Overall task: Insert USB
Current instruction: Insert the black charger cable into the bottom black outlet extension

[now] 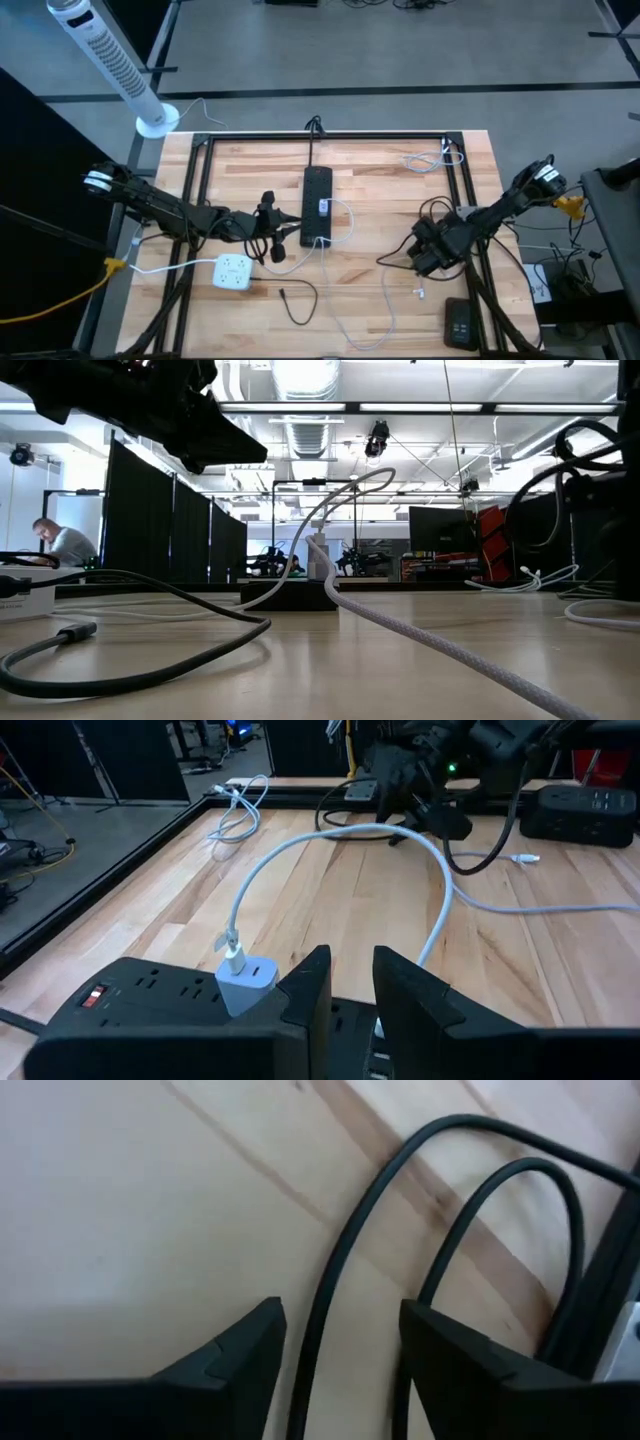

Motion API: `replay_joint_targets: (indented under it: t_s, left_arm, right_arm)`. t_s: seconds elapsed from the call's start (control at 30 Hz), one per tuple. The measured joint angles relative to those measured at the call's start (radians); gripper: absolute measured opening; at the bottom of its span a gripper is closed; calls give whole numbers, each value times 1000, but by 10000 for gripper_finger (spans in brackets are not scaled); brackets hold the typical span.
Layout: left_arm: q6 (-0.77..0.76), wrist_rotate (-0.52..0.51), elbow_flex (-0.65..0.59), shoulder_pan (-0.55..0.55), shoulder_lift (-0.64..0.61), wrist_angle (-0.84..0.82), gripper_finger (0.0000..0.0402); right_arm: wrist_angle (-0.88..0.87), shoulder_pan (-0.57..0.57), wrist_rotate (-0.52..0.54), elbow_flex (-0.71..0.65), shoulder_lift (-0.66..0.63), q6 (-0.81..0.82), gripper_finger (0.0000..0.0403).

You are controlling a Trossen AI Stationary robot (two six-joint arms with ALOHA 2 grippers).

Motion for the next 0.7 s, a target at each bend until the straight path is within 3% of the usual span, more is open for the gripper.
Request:
replay_joint_targets:
  t_s: [0.13,0.37,0.57,0.7]
  left_arm:
    - [0,0,0,0,0,0,66]
    - [0,0,0,0,0,1,66]
    - [0,0,-1,0,0,0,66]
    - [0,0,-1,0,0,0,66]
  right_arm:
    - [13,-1,-7,-3,0,13,144]
    - [142,-2,-11,-16,-73,-116,16]
    - [284,1,29,-13,-182,-196,14]
    - [425,0,88,-15,-252,-345,3]
